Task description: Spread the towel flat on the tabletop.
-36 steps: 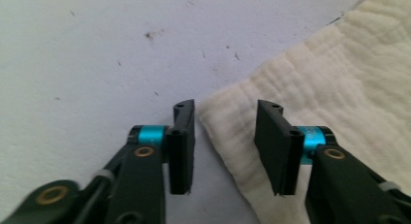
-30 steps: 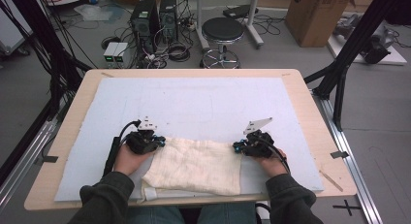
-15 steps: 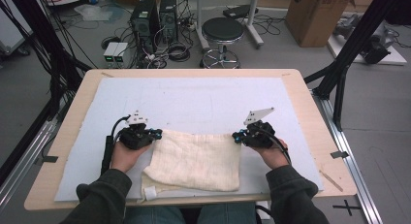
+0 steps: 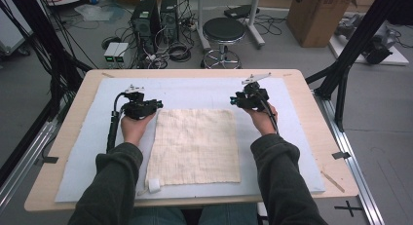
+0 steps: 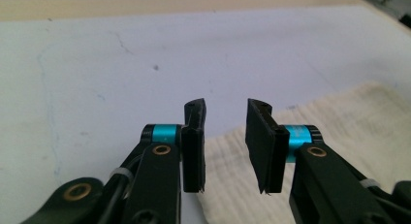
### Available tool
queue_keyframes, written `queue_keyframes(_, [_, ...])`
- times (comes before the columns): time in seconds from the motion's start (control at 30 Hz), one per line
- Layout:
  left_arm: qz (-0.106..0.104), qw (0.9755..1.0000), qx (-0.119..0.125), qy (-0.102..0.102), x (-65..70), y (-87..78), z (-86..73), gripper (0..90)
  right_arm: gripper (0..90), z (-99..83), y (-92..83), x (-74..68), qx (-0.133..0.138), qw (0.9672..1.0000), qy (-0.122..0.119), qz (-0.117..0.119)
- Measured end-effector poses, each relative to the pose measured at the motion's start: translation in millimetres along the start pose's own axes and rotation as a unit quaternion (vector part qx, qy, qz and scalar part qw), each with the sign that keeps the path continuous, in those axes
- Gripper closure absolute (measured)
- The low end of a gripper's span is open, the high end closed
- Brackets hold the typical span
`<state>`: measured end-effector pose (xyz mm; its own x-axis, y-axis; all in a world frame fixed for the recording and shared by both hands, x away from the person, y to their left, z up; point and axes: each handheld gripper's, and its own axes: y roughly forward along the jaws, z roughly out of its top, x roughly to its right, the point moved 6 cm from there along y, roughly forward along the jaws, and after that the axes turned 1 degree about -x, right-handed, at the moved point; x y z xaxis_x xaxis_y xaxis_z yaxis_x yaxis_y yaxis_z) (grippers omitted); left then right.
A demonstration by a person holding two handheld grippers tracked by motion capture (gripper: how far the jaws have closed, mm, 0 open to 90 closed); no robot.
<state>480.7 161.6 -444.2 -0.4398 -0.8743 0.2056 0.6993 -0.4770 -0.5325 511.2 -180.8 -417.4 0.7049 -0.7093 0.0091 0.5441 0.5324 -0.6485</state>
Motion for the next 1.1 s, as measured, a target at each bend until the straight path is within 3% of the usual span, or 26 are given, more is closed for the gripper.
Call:
queue_keyframes(0.1, [-0.02,0.9995,-0.016,0.016,6.6,-3.1,-6.0,63.8,58.3,-11.3,-0.3,-5.2,-0.016,0.9996,0.002,0.022])
queue_keyframes(0.23, [-0.057,0.9971,-0.008,0.05,23.8,-20.0,-12.1,61.1,55.5,-25.1,-10.4,-24.9,-0.007,0.9982,-0.009,0.059])
queue_keyframes(0.33, [-0.069,0.9956,-0.007,0.064,29.9,-32.1,-18.3,59.3,51.9,-33.4,-18.6,-38.5,-0.013,0.9964,-0.018,0.082])
queue_keyframes(0.4, [-0.081,0.9934,-0.012,0.081,34.7,-44.3,-25.3,58.7,51.0,-36.9,-25.1,-49.3,-0.023,0.9941,-0.019,0.104])
queue_keyframes(0.47, [-0.087,0.9914,-0.01,0.097,39.4,-55.6,-32.3,57.0,51.1,-39.7,-34.8,-62.4,-0.006,0.9935,-0.043,0.105])
queue_keyframes(0.6, [-0.102,0.9876,-0.016,0.118,46.4,-75.5,-47.3,53.1,50.3,-51.0,-47.2,-81.7,-0.004,0.9904,-0.061,0.124])
queue_keyframes(0.83, [-0.117,0.9821,-0.029,0.145,58.3,-103.8,-76.5,47.9,49.9,-82.4,-62.2,-113.4,0.003,0.9822,-0.093,0.163])
queue_keyframes(0.9, [-0.126,0.9809,-0.021,0.146,62.8,-111.7,-84.0,46.9,50.9,-93.1,-64.6,-121.0,0.001,0.9793,-0.105,0.173])
queue_keyframes(1.1, [-0.138,0.9756,-0.042,0.165,69.5,-120.7,-109.6,44.2,51.5,-119.6,-68.3,-133.7,-0.018,0.9727,-0.119,0.199])
